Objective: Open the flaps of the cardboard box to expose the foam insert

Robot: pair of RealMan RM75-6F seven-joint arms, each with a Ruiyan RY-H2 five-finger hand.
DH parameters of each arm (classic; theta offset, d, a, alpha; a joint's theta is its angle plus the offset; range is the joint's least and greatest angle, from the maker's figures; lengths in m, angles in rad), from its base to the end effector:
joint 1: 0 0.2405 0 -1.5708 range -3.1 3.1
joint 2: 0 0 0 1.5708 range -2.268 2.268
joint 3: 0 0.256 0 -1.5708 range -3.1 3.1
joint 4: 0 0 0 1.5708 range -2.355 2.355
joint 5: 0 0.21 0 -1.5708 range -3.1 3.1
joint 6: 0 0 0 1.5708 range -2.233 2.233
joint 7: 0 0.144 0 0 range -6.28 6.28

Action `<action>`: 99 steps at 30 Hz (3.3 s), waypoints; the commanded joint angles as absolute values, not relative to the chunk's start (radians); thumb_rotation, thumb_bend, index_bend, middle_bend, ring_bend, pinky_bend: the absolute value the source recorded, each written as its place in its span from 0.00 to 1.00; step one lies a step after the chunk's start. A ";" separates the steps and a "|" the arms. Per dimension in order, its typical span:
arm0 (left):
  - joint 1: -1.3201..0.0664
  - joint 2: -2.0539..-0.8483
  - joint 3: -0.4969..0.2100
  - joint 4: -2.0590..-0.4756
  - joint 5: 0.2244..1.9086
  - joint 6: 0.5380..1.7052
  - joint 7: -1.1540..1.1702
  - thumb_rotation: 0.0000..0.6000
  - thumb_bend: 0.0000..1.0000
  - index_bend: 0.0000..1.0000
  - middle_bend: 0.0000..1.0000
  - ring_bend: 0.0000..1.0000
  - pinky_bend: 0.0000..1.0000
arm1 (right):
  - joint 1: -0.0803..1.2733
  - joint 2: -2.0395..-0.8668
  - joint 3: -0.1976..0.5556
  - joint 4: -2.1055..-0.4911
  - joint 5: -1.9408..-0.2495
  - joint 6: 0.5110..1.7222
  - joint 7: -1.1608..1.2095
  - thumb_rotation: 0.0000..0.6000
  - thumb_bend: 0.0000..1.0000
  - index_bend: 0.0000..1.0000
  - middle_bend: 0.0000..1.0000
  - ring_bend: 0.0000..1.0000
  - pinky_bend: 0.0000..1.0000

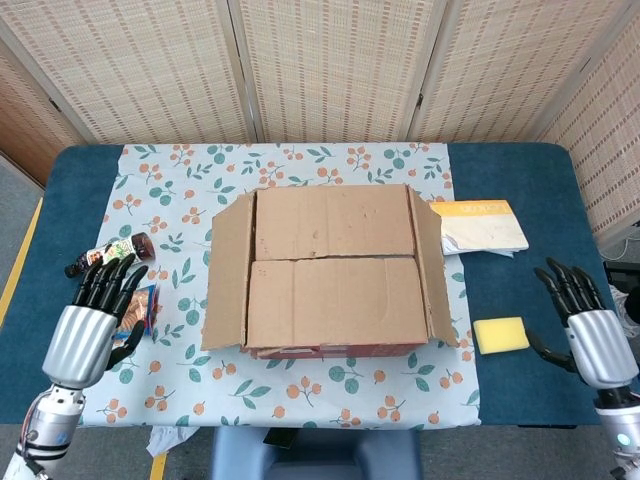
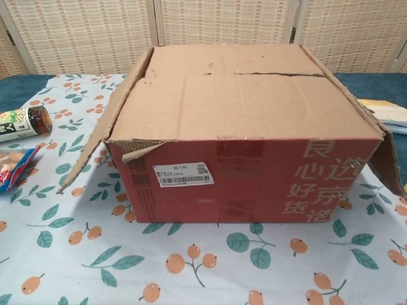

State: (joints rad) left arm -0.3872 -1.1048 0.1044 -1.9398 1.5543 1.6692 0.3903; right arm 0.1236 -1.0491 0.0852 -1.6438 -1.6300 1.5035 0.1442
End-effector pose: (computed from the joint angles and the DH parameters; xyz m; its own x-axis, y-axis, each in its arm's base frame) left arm -0.1907 0.2110 0.1484 0.4434 -0.1595 0.8820 0.8344 -0.2860 -0.4711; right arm -0.2809 -0.1976 0.1777 0.3007 0.0457 0.9526 -0.9348 -0.1837 0.3039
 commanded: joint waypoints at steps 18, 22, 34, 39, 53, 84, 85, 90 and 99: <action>-0.181 -1.079 0.106 -1.615 1.537 1.689 -0.086 1.00 0.48 0.00 0.00 0.00 0.00 | 0.542 -1.259 0.309 -1.678 -1.252 1.060 -0.142 1.00 0.38 0.00 0.00 0.00 0.00; -0.165 -1.076 0.090 -1.577 1.536 1.684 -0.151 1.00 0.48 0.00 0.00 0.00 0.00 | 0.591 -1.318 0.315 -1.626 -1.215 1.023 -0.148 1.00 0.38 0.00 0.00 0.00 0.00; -0.135 -1.050 0.044 -1.541 1.516 1.653 -0.261 1.00 0.48 0.00 0.00 0.00 0.00 | 0.681 -1.441 0.311 -1.508 -1.189 1.007 -0.198 1.00 0.38 0.00 0.00 0.00 0.00; -0.123 -1.047 0.027 -1.523 1.501 1.637 -0.283 1.00 0.48 0.00 0.00 0.00 0.00 | 0.730 -1.484 0.332 -1.430 -1.180 1.002 -0.215 1.00 0.38 0.00 0.00 0.00 0.00; -0.118 -1.045 -0.017 -1.478 1.442 1.546 -0.335 1.00 0.48 0.00 0.00 0.00 0.00 | 0.850 -1.454 0.447 -1.378 -1.144 0.945 -0.130 1.00 0.38 0.00 0.00 0.00 0.00; -0.151 -1.087 -0.109 -1.322 1.283 1.301 -0.431 1.00 0.48 0.00 0.00 0.00 0.00 | 0.977 -1.278 0.376 -1.118 -1.250 0.616 0.446 1.00 0.38 0.00 0.00 0.00 0.00; -0.151 -1.088 -0.111 -1.320 1.283 1.299 -0.432 1.00 0.48 0.00 0.00 0.00 0.00 | 0.968 -1.236 0.375 -1.177 -1.251 0.595 0.469 1.00 0.38 0.00 0.00 0.00 0.00; -0.151 -1.093 -0.115 -1.310 1.285 1.291 -0.432 1.00 0.48 0.00 0.00 0.00 0.00 | 0.933 -1.086 0.379 -1.381 -1.290 0.517 0.622 1.00 0.38 0.00 0.00 0.00 0.00; -0.147 -1.095 -0.124 -1.306 1.285 1.286 -0.437 1.00 0.48 0.00 0.00 0.00 0.00 | 0.926 -1.022 0.349 -1.478 -1.421 0.431 0.904 1.00 0.38 0.00 0.00 0.00 0.32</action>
State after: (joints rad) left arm -0.1470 -1.0945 -0.1241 -1.3060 1.2855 1.2857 -0.4366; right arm 0.9386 -1.0520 0.3665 -1.4405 -1.3692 0.4720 0.8170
